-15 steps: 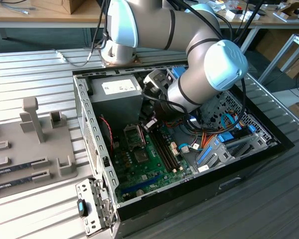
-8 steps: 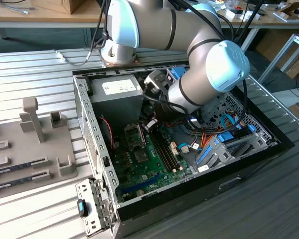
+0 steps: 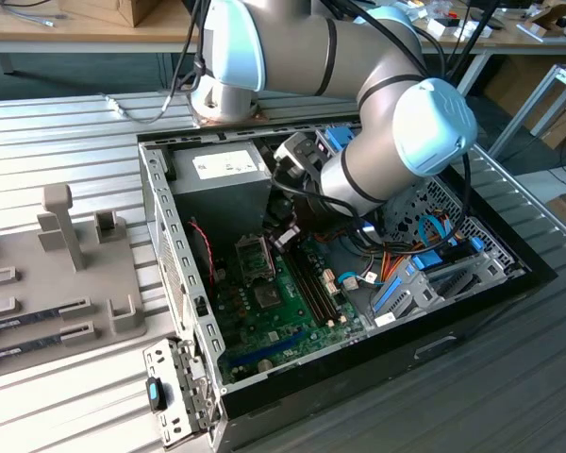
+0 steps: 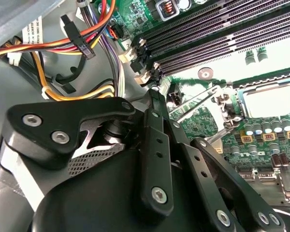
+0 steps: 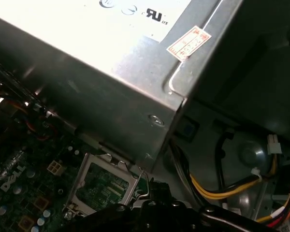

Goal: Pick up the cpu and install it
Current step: 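Install the first cpu locking lever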

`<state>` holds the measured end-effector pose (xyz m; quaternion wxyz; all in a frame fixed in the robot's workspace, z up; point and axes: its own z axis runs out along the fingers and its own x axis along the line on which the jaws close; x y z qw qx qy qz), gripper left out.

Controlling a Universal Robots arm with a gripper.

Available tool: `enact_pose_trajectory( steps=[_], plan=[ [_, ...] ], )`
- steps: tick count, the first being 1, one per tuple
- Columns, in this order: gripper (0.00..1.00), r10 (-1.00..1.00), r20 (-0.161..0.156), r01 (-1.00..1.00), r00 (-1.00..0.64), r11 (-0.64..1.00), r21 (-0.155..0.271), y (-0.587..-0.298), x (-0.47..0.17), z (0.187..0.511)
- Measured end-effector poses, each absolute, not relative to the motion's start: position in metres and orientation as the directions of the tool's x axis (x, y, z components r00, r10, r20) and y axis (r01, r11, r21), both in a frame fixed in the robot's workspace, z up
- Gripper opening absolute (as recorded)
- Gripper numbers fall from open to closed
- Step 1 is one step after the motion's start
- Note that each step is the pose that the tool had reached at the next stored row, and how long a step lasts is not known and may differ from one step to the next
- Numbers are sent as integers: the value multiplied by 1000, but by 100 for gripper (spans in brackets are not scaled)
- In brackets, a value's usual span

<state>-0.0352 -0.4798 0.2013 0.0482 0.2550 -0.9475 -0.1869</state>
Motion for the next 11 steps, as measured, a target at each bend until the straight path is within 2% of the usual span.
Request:
enact_pose_trajectory(
  steps=[11],
  plan=[
    [11,-506,-4,-469,-863,798,379,-480,-35,208]
  ],
)
